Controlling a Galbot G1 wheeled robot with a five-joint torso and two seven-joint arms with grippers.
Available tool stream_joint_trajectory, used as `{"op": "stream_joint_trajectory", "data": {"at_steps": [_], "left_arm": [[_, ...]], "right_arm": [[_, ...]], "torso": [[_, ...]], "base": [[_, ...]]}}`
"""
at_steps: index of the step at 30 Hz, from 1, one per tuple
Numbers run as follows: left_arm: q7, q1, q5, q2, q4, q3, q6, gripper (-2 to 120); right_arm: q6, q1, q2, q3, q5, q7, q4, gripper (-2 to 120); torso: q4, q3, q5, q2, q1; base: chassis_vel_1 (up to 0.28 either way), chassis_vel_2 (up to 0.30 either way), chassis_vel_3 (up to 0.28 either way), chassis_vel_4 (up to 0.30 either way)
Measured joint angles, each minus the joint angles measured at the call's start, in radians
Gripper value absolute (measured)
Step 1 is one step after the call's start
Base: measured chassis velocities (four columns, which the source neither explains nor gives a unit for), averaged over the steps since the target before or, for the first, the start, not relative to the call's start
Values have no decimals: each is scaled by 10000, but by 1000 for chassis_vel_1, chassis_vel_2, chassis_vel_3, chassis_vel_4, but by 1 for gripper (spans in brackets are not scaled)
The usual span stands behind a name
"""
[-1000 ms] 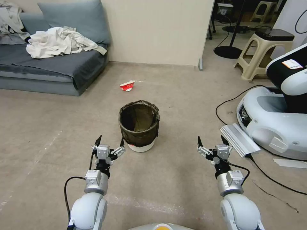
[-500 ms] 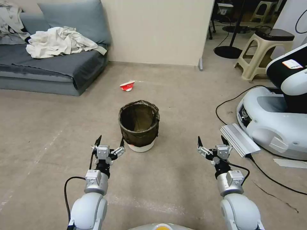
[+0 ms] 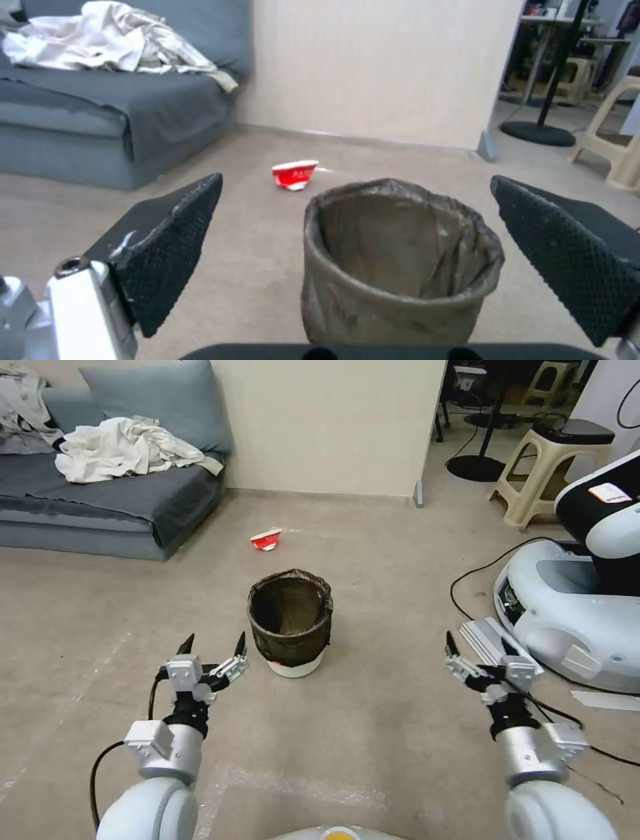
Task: Pick up the trash can from the floor.
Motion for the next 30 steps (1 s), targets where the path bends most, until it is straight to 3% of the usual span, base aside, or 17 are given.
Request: {"op": "stream_joint_trajectory", "data": {"at_steps": [5,30], "left_arm": [[35,29,32,21,116,-41,-135,100],[-2,-47,48,31,391,-158,-243,100]], "right_arm": [[159,2,5,11,64,-179,-2,100],[529,283,-106,-99,265,-181,-447,100]], "torso": [[0,0,-19,0,0],[0,2,-10,0,0]], "base": [[0,0,0,0],[2,2,2,2]]}}
